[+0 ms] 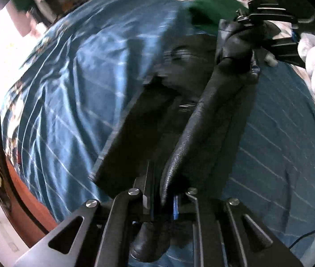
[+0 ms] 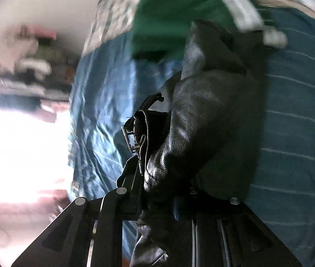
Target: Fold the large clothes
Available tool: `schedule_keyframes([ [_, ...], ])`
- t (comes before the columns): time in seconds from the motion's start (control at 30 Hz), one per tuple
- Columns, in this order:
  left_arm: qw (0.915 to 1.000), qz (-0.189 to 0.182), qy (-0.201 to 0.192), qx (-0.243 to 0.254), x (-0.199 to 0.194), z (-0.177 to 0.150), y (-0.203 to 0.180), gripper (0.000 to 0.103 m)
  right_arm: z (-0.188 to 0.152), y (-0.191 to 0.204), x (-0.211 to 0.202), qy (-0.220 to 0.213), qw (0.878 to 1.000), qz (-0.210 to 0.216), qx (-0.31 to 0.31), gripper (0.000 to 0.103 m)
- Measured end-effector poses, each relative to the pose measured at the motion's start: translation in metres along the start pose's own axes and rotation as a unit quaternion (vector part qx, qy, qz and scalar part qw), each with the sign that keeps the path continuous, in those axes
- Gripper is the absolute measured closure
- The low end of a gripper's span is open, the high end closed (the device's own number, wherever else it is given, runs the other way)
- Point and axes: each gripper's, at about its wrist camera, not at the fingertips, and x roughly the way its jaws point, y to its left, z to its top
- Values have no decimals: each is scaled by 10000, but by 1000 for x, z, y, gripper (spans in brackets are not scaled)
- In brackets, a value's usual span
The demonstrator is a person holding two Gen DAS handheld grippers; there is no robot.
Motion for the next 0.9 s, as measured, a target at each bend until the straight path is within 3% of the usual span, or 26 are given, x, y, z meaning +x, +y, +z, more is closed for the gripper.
schedule_keyframes([
  [0.07,9993,-188,188,-264,26,7,32,87,5,30,49,271,9985,-431,-223,82],
  [0.17,9965,-322,512,-586,59,13,67,67,12,48,108,664,9913,-1090,-310,72],
  [0.23,9927,-412,610,-955,70,11,93,45,18,47,126,874,9902,-1066,-236,52],
  [0.27,9911,-459,606,-1094,71,10,102,28,20,44,128,906,9912,-938,-223,48],
  [0.3,9892,-478,573,-1261,69,8,112,22,18,38,125,912,9934,-655,-220,38],
  [0.37,9860,-534,513,-1496,62,1,123,22,20,34,107,944,9949,331,-96,29],
  [0.43,9854,-491,461,-1562,57,-5,124,21,20,16,71,792,9943,713,8,29],
  [0.53,9892,-372,444,-1345,64,-10,108,21,23,-25,23,465,9980,404,104,29],
  [0.67,9906,159,783,-1110,107,-19,81,20,35,-123,-15,65,9979,-313,566,29],
  [0.77,9871,154,834,-1357,121,-25,83,11,47,-178,1,59,9958,-113,904,29],
  [0.9,9865,159,857,-1388,123,-28,81,10,71,-214,46,217,9920,787,965,29],
])
